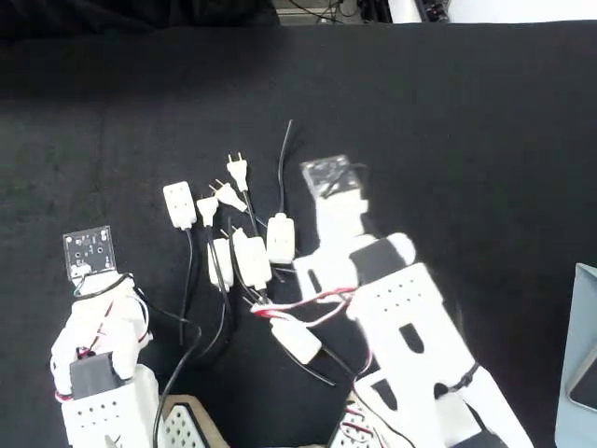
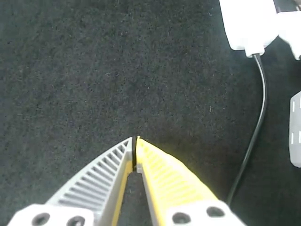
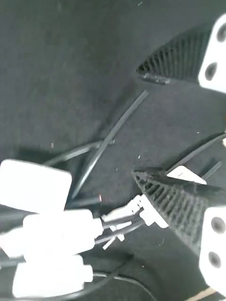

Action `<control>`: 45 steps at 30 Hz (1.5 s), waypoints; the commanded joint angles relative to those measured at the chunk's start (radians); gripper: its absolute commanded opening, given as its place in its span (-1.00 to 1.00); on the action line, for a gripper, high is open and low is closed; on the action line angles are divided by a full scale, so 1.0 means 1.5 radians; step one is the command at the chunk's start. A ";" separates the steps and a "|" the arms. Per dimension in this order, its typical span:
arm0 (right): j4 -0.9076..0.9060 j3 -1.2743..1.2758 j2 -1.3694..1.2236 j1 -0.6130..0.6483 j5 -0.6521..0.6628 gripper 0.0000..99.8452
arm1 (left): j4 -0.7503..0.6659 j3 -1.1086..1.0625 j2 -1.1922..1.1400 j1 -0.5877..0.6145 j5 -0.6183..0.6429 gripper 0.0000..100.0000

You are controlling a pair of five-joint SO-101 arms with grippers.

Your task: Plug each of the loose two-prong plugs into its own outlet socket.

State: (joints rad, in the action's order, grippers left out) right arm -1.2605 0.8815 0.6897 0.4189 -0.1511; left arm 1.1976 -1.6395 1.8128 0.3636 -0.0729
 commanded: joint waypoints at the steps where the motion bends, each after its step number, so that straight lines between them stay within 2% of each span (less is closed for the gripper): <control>1: 0.070 0.035 -0.004 0.040 0.056 -0.43 | -0.013 0.004 0.003 0.009 -0.004 -0.94; 7: 0.174 0.112 -0.011 0.037 0.111 -0.43 | -0.014 0.004 0.003 0.009 -0.004 -0.94; 12: 0.217 0.108 -0.103 0.018 0.117 -0.43 | -0.014 0.004 0.003 0.009 -0.004 -0.94; 21: 0.171 -0.062 -0.348 -0.056 0.118 -0.44 | -0.014 0.004 0.003 0.009 -0.004 -0.94; 24: 0.167 -0.096 -0.382 -0.073 0.119 -0.58 | -0.014 0.004 0.003 0.009 -0.004 -0.94; 28: 0.170 -0.104 -0.375 -0.070 0.167 -0.99 | -0.014 0.004 0.003 0.009 -0.004 -0.94; 31: 0.171 -0.095 -0.374 -0.074 0.200 -0.96 | -0.014 0.004 0.003 0.009 -0.004 -0.94; 37: 0.161 -0.097 -0.326 -0.122 0.203 -0.98 | -0.013 0.004 0.003 0.009 -0.004 -0.94; 45: -0.061 -0.195 -0.063 -0.153 0.204 -0.98 | -0.014 0.003 0.003 0.009 -0.004 -0.94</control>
State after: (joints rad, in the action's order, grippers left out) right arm -1.1945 0.7142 0.3782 0.2133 0.1450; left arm 1.1960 -1.6395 1.8128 0.3636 -0.0729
